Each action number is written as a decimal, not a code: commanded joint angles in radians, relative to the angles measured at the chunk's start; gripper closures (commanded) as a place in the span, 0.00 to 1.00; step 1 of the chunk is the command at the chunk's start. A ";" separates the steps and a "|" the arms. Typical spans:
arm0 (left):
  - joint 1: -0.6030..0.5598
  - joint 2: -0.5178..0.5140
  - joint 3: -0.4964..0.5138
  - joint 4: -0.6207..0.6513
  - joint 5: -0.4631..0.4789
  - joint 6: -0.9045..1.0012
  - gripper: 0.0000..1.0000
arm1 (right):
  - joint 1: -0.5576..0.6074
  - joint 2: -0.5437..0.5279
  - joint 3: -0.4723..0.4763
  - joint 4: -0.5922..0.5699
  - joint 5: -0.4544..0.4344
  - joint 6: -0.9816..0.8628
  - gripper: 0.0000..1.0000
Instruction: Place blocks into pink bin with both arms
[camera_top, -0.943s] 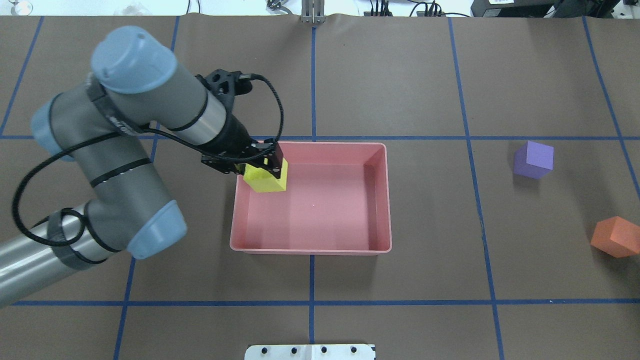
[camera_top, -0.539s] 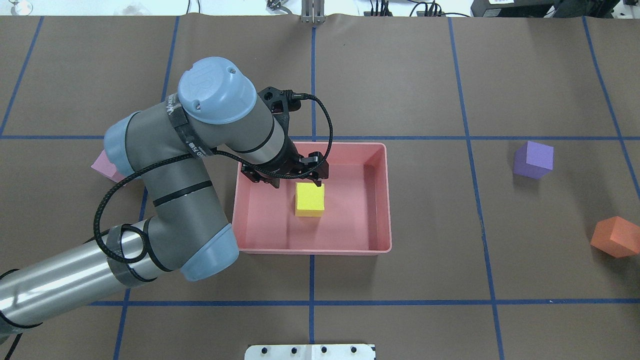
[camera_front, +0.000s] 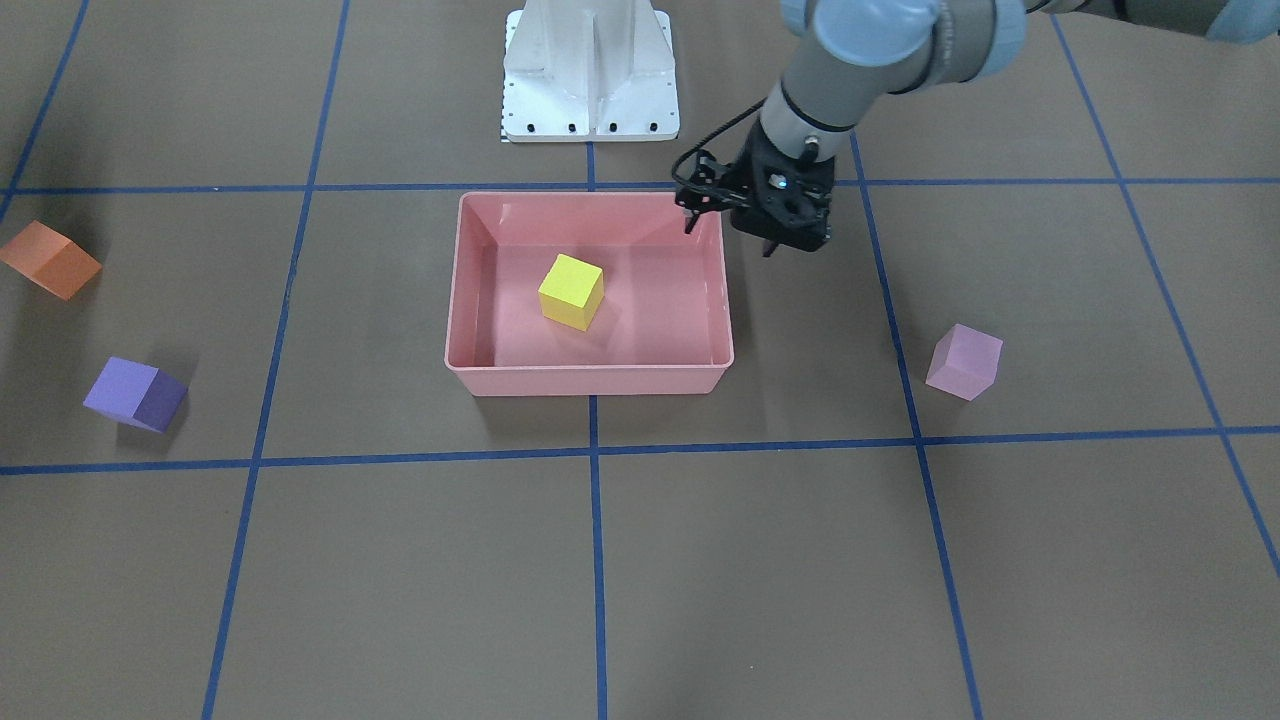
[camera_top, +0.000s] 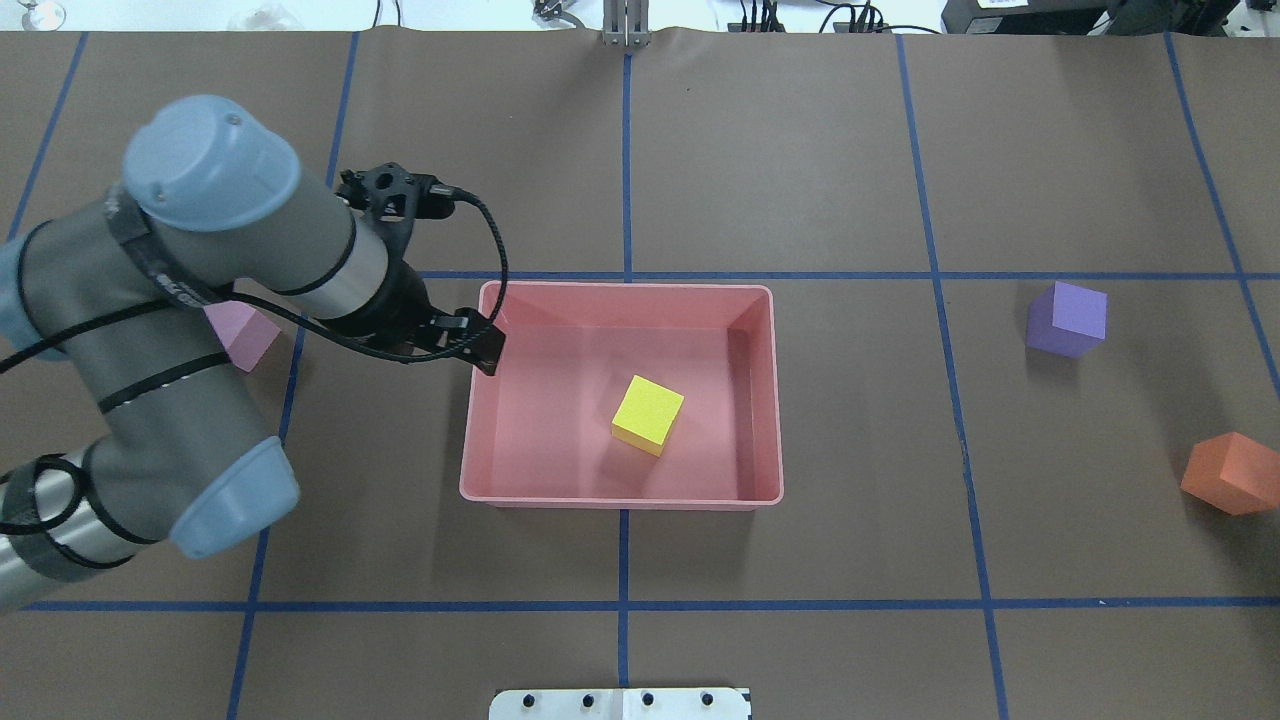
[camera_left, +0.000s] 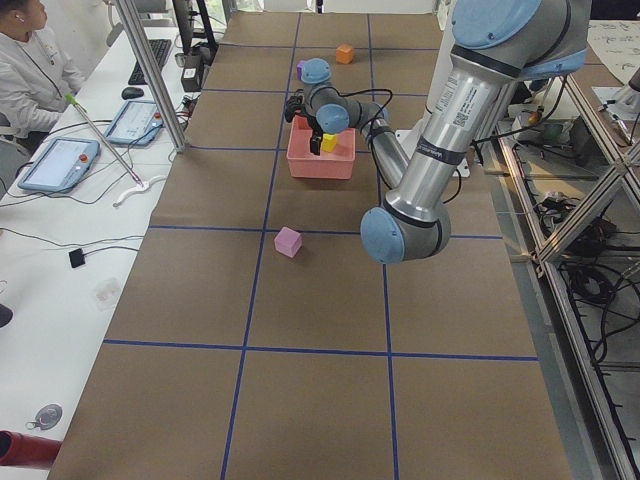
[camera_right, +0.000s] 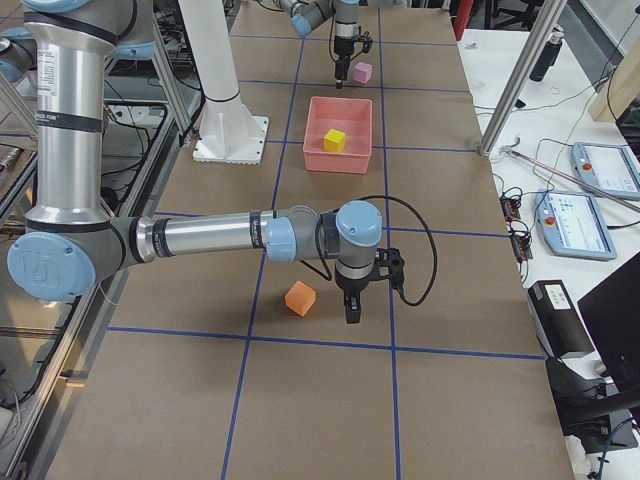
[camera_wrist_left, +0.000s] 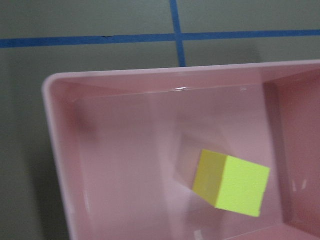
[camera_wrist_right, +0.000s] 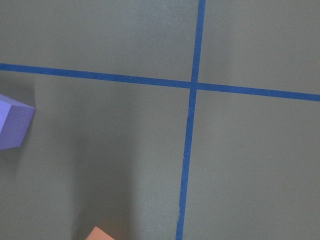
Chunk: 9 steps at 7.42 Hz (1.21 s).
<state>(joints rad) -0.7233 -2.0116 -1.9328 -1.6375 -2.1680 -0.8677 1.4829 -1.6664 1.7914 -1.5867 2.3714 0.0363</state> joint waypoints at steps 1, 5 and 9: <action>-0.195 0.195 -0.028 0.001 -0.140 0.376 0.00 | -0.057 -0.009 0.005 0.075 0.039 0.163 0.00; -0.370 0.300 0.032 0.004 -0.185 0.700 0.00 | -0.275 -0.229 0.006 0.685 -0.038 0.818 0.00; -0.370 0.301 0.029 0.001 -0.185 0.699 0.00 | -0.456 -0.381 0.005 0.968 -0.291 1.204 0.00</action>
<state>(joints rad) -1.0932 -1.7110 -1.9017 -1.6362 -2.3531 -0.1682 1.0814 -2.0259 1.7970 -0.6700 2.1535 1.1311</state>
